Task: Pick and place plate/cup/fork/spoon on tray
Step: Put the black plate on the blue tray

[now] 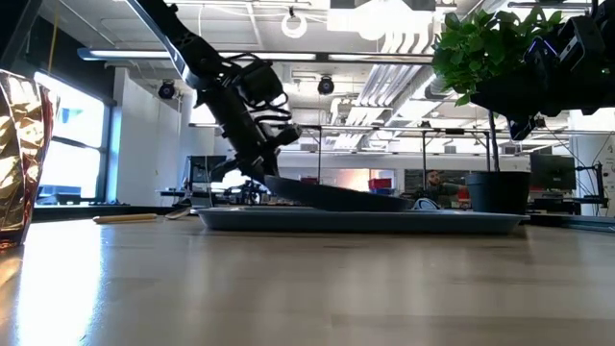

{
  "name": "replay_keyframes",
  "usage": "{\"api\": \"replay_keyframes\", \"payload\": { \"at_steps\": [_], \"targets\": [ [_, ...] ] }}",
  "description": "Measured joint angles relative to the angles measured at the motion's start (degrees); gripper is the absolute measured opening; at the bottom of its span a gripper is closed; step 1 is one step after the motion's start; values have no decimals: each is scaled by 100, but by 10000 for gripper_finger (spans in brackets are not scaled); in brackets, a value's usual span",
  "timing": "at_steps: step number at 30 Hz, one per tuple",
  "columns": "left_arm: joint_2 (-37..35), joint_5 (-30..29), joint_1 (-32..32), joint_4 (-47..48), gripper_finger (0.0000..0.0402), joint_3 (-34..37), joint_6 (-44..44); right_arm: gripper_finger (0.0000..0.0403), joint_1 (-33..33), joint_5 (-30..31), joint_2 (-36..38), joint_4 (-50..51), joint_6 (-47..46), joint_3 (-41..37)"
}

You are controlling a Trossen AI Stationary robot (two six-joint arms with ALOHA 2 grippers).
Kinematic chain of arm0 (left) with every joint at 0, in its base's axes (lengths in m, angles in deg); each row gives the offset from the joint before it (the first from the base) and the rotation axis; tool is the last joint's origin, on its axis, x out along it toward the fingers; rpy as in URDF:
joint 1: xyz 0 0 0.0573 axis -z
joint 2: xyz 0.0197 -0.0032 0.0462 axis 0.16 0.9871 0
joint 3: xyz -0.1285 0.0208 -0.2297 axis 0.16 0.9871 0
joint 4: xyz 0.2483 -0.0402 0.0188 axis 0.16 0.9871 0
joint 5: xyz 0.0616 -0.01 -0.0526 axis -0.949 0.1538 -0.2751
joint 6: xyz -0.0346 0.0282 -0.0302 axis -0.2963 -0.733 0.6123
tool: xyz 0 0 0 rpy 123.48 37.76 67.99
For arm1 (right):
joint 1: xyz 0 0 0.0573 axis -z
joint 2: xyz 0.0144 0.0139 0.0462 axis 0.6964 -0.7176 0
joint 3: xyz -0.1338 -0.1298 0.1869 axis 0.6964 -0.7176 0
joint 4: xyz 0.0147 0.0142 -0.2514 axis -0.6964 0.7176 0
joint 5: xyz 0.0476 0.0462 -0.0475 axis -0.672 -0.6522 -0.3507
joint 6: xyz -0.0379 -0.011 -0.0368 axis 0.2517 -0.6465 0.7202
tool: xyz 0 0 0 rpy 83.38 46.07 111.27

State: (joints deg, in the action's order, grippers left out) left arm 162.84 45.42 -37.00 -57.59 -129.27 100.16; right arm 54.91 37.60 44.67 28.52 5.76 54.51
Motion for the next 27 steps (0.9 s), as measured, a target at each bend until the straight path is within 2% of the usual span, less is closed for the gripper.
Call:
{"api": "replay_keyframes", "payload": {
  "at_steps": [5, 20, 27],
  "targets": [
    [0, 3, 0, 263, 5, 0, 59, 99, 1, 0, 0, 2, 0, 0],
    [0, -29, 15, 219, 5, 0, 213, 99, 1, 0, 0, 2, 0, 0],
    [52, -275, 88, 167, 5, 0, 306, 99, 1, 0, 0, 2, 0, 0]
  ]
}}
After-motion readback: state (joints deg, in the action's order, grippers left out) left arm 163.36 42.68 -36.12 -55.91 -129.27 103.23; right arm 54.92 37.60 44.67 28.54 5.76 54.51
